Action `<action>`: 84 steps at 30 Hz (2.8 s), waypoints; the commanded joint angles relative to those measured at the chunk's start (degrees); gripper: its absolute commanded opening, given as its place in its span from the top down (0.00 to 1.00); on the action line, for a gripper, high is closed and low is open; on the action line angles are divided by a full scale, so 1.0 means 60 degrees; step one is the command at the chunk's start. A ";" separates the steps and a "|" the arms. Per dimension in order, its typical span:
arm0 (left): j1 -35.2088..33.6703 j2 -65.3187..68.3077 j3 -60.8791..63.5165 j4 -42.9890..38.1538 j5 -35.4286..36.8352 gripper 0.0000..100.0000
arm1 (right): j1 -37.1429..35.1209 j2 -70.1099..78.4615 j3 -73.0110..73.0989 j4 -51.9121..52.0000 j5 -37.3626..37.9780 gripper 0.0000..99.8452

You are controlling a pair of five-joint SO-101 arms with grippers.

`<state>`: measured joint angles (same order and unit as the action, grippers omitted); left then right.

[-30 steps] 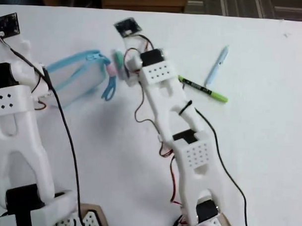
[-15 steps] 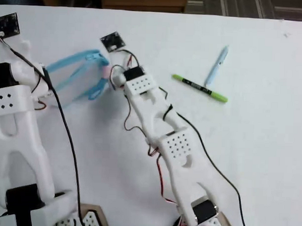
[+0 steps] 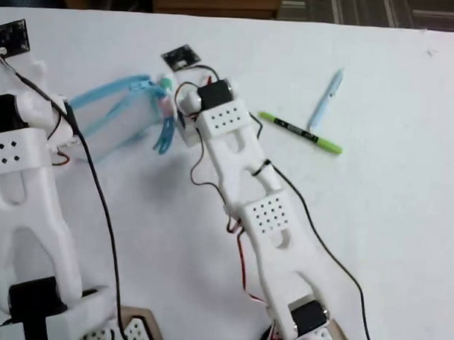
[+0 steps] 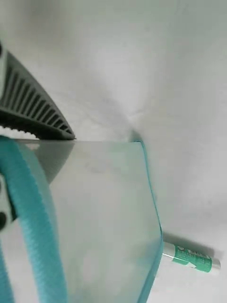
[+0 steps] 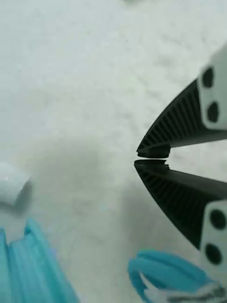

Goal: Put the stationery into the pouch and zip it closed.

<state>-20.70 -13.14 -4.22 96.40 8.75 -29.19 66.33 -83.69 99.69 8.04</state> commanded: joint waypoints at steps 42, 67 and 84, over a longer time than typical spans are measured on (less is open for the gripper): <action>-0.0198 0.0007 -0.0132 -0.0029 0.0029 0.98 | -0.0286 -0.0110 -0.0293 -0.0799 -0.1465 0.98; -0.0198 0.0007 -0.0132 -0.0029 0.0059 0.98 | -0.1516 0.1194 -0.0015 -0.6220 -0.3531 0.70; -0.0198 0.0007 -0.0073 -0.0029 0.0029 0.98 | -0.0725 0.1048 0.0337 -0.4755 -0.3443 0.97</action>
<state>-21.58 -13.05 -4.22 96.40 8.75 -33.49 77.05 -81.58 68.13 -12.62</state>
